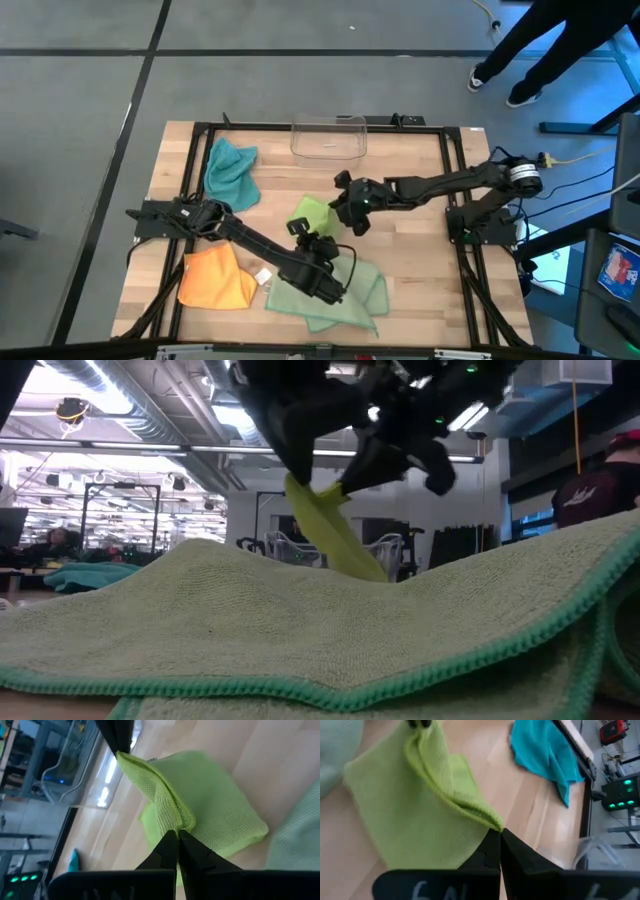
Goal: Fold microfiber towels
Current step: Fold the light green microfiber towel
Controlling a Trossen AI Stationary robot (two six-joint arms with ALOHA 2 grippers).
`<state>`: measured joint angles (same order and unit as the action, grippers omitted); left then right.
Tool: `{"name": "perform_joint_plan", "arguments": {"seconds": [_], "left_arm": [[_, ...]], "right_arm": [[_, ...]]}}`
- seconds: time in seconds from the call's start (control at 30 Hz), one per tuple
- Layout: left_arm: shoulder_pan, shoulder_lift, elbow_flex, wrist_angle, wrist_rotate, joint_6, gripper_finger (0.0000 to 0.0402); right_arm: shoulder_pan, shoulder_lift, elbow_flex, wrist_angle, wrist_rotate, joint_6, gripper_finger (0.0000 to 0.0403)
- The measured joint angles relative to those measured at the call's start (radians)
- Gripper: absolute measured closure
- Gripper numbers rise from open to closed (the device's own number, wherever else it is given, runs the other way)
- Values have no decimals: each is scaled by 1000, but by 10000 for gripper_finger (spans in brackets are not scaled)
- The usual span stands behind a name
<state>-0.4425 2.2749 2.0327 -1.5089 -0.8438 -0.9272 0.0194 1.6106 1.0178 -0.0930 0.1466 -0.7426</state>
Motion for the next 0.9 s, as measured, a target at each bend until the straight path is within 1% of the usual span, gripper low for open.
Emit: {"name": "perform_joint_plan", "arguments": {"seconds": [0.17, 0.27, 0.57, 0.77, 0.9], "left_arm": [[-10, 0, 0, -51, 1, -22, 401], [-11, -1, -20, -63, 11, -36, 401], [10, -7, -150, -61, 52, -33, 401], [19, -80, -226, -50, 62, -41, 401], [18, -123, -273, -44, 67, -77, 401]], "right_arm": [[-27, 86, 101, -63, -15, -11, 403], [-40, 126, 129, -87, -34, -13, 403], [-59, 149, 134, -58, -38, -21, 403], [-65, 156, 134, -15, -44, -54, 403], [-81, 174, 136, 15, -46, -56, 403]]}}
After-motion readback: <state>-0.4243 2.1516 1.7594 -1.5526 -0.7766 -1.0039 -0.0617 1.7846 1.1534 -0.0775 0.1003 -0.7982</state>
